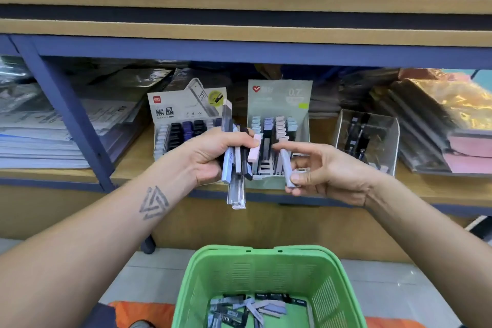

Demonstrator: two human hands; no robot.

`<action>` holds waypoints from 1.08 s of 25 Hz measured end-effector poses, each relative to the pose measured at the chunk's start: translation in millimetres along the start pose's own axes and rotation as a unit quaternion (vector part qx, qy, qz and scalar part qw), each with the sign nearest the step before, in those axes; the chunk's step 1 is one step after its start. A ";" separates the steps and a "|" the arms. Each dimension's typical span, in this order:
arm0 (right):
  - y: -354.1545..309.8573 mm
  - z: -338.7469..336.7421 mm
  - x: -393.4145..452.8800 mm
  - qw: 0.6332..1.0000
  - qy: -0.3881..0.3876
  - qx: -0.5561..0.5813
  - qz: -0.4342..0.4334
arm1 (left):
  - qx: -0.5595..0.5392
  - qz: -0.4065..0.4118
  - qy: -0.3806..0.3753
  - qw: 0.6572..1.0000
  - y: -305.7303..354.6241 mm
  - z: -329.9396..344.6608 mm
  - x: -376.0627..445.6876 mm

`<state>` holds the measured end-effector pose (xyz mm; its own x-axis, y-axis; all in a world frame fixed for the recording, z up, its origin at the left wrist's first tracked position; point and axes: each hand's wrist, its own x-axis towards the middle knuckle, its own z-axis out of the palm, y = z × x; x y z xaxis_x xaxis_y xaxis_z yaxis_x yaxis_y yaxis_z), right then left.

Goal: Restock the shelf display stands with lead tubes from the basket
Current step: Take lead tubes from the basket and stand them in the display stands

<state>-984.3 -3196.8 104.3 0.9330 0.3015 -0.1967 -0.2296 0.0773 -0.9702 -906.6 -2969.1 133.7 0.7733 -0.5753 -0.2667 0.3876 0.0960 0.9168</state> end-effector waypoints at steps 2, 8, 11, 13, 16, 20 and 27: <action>0.4 -10.6 -12.9 0.998 0.056 -0.019 -0.016 | 0.016 -0.006 -0.015 1.000 -4.2 21.4 10.2; -3.5 -50.0 -48.9 0.953 0.213 -0.204 -0.061 | 0.037 -0.037 -0.054 0.997 -25.6 68.9 39.1; -13.1 -68.8 -60.5 0.940 0.232 -0.245 -0.046 | 0.062 -0.046 -0.062 0.995 -34.9 86.6 49.0; -21.1 -82.1 -64.4 0.931 0.251 -0.263 -0.042 | 0.076 -0.050 -0.065 0.994 -39.8 95.7 52.6; -26.8 -98.6 -73.9 0.930 0.275 -0.239 -0.054 | 0.091 -0.054 -0.084 0.991 -47.8 106.4 60.8; -25.8 -107.0 -80.2 0.920 0.295 -0.245 -0.084 | 0.088 -0.068 -0.085 0.990 -56.1 118.6 72.4; -24.5 -117.0 -93.1 0.866 0.308 -0.386 -0.081 | 0.075 -0.076 -0.101 0.989 -64.0 129.6 86.0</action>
<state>-1033.1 -3337.9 129.9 0.9610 -0.2357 0.1445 -0.0489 -0.6594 -0.7502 -929.9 -3130.0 90.6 0.5899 -0.7254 -0.3547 0.4013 -0.1179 0.9083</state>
